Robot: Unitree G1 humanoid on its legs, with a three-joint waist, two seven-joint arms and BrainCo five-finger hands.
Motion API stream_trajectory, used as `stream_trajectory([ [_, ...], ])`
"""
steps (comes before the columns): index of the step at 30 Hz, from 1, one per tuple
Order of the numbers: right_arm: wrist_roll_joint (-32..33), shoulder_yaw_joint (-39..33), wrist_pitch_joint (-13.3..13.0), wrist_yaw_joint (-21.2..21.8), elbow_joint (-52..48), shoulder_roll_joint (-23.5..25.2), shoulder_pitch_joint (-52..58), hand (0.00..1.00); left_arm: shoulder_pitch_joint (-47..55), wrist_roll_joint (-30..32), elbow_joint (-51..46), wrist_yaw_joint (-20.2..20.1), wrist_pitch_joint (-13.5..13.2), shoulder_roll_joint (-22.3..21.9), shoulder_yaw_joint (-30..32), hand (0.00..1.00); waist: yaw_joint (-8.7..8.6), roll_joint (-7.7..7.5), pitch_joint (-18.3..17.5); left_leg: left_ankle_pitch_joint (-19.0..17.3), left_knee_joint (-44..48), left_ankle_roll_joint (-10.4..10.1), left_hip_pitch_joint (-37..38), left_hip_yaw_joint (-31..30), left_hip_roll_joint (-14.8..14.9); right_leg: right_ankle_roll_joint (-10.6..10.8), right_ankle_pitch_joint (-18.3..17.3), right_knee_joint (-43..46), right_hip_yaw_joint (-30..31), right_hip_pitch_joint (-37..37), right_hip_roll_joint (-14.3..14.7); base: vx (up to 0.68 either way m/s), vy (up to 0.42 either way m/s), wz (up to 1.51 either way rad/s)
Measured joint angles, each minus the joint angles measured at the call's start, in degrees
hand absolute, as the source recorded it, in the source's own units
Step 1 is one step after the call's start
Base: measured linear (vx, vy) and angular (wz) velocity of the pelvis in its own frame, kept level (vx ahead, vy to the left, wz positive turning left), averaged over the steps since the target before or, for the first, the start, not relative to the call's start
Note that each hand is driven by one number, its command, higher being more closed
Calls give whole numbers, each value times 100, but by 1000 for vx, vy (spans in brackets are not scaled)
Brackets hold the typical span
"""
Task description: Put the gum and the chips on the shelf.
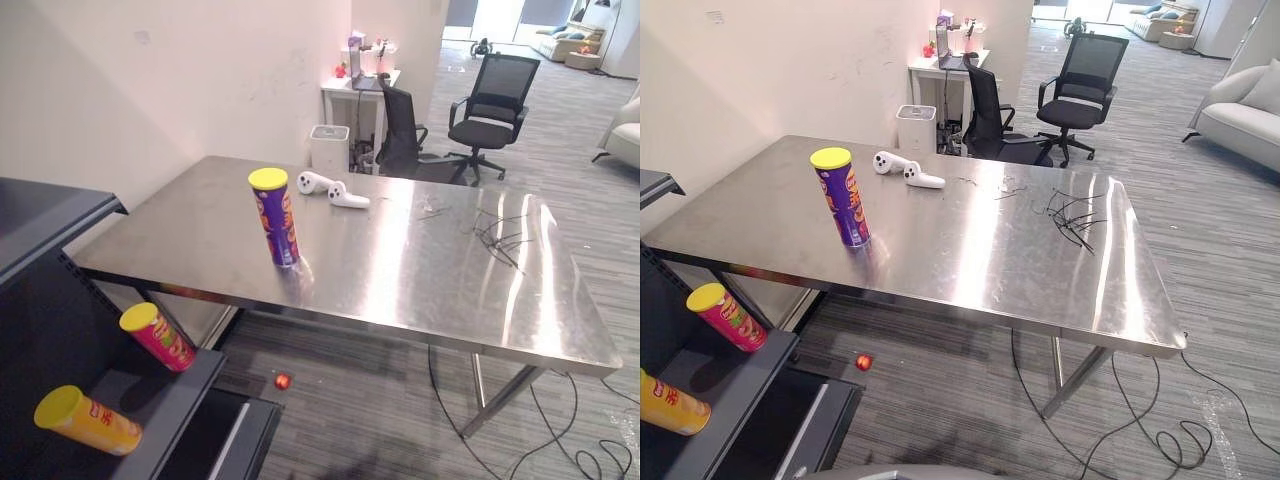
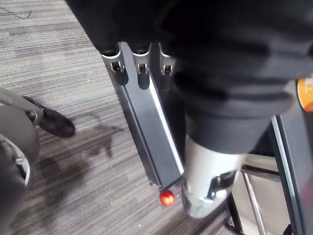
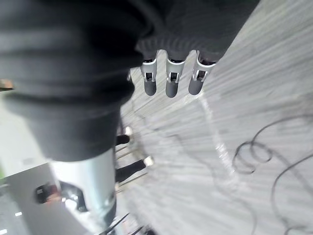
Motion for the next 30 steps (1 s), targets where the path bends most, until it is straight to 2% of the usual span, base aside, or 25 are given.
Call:
stream_trajectory([
  [4,-299,489,-461,-549,-1758,-292,-282,0,45,2,-173,33,126,33,-456,0,-5,-46,-41,15,-35,-40,-10,12,-1,-37,20,-4,-35,-15,-7,31,5,1],
  [6,-804,1053,-516,-817,-2875,-529,-376,0,92,27,-262,71,236,43,-664,0,-4,-78,-84,23,-37,-26,-17,7,13,18,55,-2,-56,-15,7,86,10,2],
  [8,-1025,1284,-539,-884,-3313,-636,-520,0,98,62,-292,82,266,38,-745,0,-2,-96,-106,19,-11,-28,-21,1,21,17,56,-2,-59,-19,17,71,3,1],
  [9,-1340,1648,-599,-781,-3804,-734,-746,0,97,147,-315,90,266,34,-842,0,-1,-85,-148,12,3,-29,-51,-14,32,16,57,-2,-87,-30,30,64,-4,4],
  [11,-1504,1901,-591,-651,-4053,-733,-855,0,102,154,-316,95,266,31,-862,0,7,-130,-177,6,18,-27,-129,-26,33,16,57,-2,-111,-94,30,45,-11,4],
  [12,-1593,2240,-512,-302,-4209,-732,-971,0,103,166,-336,105,261,46,-872,0,26,-167,-184,7,38,-25,-186,-56,24,16,57,-3,-126,-138,27,41,-15,6],
  [13,-1652,2371,-450,-139,-4235,-734,-998,0,105,183,-336,111,261,57,-873,0,35,-173,-189,7,58,-24,-208,-120,18,16,57,-3,-143,-138,29,53,-26,13],
  [15,-1772,2821,-249,419,-4232,-736,-1064,0,104,350,-336,113,251,58,-892,0,43,-149,-176,-16,121,0,-240,-203,0,15,57,-2,-189,-107,17,24,-16,15],
  [17,-1916,3383,262,1277,-4168,-740,-1132,0,91,627,-341,111,222,96,-971,0,46,-94,-149,-35,204,19,-367,-384,-40,15,57,-2,-299,-124,-39,5,1,25],
  [18,-1966,3492,362,1467,-4091,-741,-1162,0,92,641,-340,111,205,105,-1008,0,45,-85,-143,-40,237,27,-421,-448,-50,15,57,-2,-328,-133,-53,10,1,36],
  [20,-1992,3899,729,2110,-3566,-807,-1427,0,116,641,-335,117,204,124,-1074,0,89,-30,-94,-41,288,32,-527,-649,-89,15,57,-2,-480,-124,-84,-11,-2,34],
  [23,-2011,4454,977,2473,-2966,-1020,-1962,0,105,634,-341,122,157,137,-1124,0,121,36,38,-38,448,38,-719,-959,-98,15,57,1,-734,-103,-121,-29,-24,44],
  [26,-2191,4808,1157,2571,-2712,-1146,-2463,0,110,618,-352,127,47,139,-1171,0,200,104,138,2,524,87,-859,-1260,-104,14,56,2,-993,-35,-132,-52,-36,46],
  [30,-2220,5045,1317,2605,-2405,-1246,-2971,0,144,617,-399,121,-9,138,-1184,0,288,112,220,118,525,114,-974,-1604,-164,13,55,2,-1305,59,-183,-48,-11,47],
])
